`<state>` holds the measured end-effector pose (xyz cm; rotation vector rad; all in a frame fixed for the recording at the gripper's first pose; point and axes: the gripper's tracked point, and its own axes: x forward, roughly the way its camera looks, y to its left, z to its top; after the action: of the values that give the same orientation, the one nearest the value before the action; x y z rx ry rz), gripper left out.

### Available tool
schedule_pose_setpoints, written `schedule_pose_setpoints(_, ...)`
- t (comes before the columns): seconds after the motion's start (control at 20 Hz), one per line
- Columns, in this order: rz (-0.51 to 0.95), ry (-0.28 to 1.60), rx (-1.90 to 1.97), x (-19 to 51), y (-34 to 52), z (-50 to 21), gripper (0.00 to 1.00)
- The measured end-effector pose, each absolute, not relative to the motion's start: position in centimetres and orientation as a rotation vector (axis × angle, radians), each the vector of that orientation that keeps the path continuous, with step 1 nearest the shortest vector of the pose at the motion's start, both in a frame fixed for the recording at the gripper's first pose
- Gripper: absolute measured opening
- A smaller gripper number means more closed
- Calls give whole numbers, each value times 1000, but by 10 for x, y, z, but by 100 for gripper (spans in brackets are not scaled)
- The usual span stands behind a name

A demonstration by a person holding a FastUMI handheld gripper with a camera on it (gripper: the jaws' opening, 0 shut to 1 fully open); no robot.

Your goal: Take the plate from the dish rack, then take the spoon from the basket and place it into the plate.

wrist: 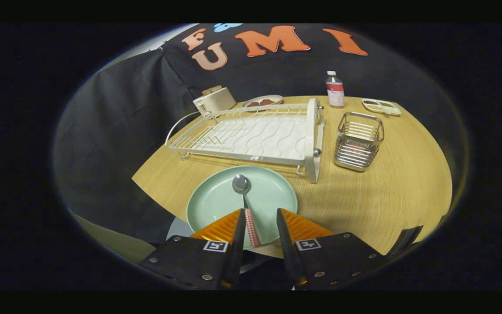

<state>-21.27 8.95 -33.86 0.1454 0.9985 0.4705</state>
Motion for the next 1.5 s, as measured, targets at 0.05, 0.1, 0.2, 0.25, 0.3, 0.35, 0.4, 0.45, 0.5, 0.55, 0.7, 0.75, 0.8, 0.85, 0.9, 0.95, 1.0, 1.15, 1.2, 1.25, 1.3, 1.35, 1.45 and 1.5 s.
schedule_pose_setpoints(0.05,457,968,148,-204,87,-329,44)
schedule_pose_setpoints(0.1,440,936,148,-194,83,-318,49)
schedule_pose_setpoints(0.2,413,864,151,-174,77,-294,58)
schedule_pose_setpoints(0.25,399,826,150,-165,73,-281,61)
schedule_pose_setpoints(0.3,384,788,149,-154,69,-266,65)
schedule_pose_setpoints(0.35,369,749,145,-145,65,-253,69)
schedule_pose_setpoints(0.4,352,710,139,-134,61,-240,74)
schedule_pose_setpoints(0.45,333,671,131,-124,55,-227,76)
schedule_pose_setpoints(0.5,314,636,124,-114,50,-213,80)
schedule_pose_setpoints(0.55,306,603,124,-108,47,-198,81)
schedule_pose_setpoints(0.7,287,500,125,-94,35,-151,87)
schedule_pose_setpoints(0.75,276,463,122,-88,30,-135,89)
schedule_pose_setpoints(0.8,263,431,116,-82,26,-122,91)
schedule_pose_setpoints(0.85,243,405,107,-78,20,-111,92)
schedule_pose_setpoints(0.9,221,390,96,-73,15,-104,93)
schedule_pose_setpoints(0.95,205,376,92,-71,12,-96,94)
schedule_pose_setpoints(1.0,186,353,87,-68,9,-85,95)
schedule_pose_setpoints(1.15,131,245,61,-56,-3,-52,96)
schedule_pose_setpoints(1.2,108,219,47,-54,-7,-46,97)
schedule_pose_setpoints(1.25,83,198,41,-53,-11,-39,97)
schedule_pose_setpoints(1.3,75,181,49,-53,-12,-33,97)
schedule_pose_setpoints(1.35,70,161,63,-53,-12,-26,97)
schedule_pose_setpoints(1.45,49,131,84,-52,-19,-17,97)
schedule_pose_setpoints(1.5,32,122,87,-51,-24,-15,97)
